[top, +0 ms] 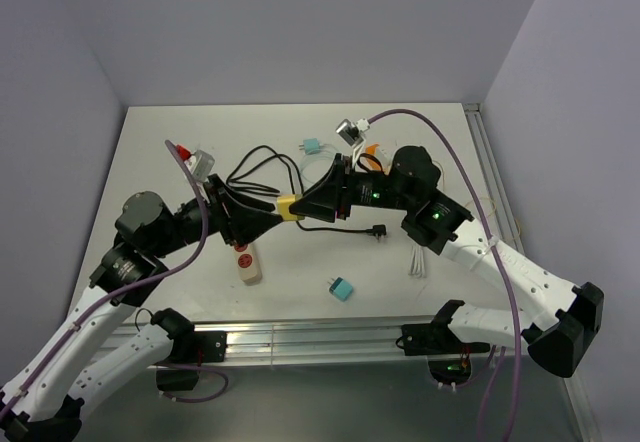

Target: Insert the plug

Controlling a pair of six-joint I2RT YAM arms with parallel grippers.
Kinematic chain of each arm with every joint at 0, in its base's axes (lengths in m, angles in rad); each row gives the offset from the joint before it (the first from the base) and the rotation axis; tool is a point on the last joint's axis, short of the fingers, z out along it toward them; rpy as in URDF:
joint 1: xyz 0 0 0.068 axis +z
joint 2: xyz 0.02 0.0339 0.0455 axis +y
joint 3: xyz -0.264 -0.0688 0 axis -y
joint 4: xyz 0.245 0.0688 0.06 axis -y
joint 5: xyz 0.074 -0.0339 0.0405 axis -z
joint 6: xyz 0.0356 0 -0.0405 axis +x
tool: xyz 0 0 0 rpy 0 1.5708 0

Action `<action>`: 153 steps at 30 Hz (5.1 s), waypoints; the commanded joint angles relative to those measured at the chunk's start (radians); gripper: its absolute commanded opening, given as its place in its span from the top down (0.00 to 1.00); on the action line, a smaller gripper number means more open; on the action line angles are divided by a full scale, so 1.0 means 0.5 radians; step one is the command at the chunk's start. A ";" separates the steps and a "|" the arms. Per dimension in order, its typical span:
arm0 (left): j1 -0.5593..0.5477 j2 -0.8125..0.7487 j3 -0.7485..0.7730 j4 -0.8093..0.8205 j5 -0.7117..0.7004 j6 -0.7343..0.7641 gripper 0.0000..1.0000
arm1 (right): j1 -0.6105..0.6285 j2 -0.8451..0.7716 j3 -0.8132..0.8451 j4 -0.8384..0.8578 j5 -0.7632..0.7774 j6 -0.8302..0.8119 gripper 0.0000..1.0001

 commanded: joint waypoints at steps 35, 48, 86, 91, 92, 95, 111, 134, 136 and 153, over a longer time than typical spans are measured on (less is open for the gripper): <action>-0.008 0.017 -0.092 0.510 0.260 -0.401 0.56 | 0.002 0.037 -0.145 0.667 -0.170 0.315 1.00; -0.005 0.093 -0.018 0.480 0.306 -0.456 0.80 | 0.054 0.126 -0.105 0.692 -0.216 0.303 1.00; 0.700 0.848 0.439 -1.493 -1.210 -0.302 1.00 | 0.972 1.260 0.033 0.161 1.925 -0.510 0.05; 0.707 0.897 0.396 -1.435 -1.210 -0.321 1.00 | 1.015 1.429 0.122 0.167 1.959 -0.522 0.06; 0.707 0.897 0.378 -1.426 -1.204 -0.327 1.00 | 1.015 1.451 0.155 0.164 1.962 -0.522 0.06; 0.713 0.900 0.347 -1.401 -1.189 -0.324 1.00 | 1.018 1.546 0.250 0.109 1.934 -0.528 0.09; 0.762 0.949 0.399 -1.404 -1.155 -0.312 1.00 | 1.024 1.853 0.416 -0.127 1.953 -0.464 0.34; 0.786 1.256 0.350 -1.407 -1.078 -0.367 1.00 | 0.999 1.709 -0.127 0.136 2.085 -0.621 1.00; 0.802 1.339 0.353 -1.404 -1.063 -0.367 1.00 | 1.005 1.712 -0.145 0.140 2.094 -0.605 1.00; 0.918 1.551 0.497 -1.263 -1.069 -0.226 1.00 | 0.999 1.745 -0.133 0.161 2.026 -0.593 1.00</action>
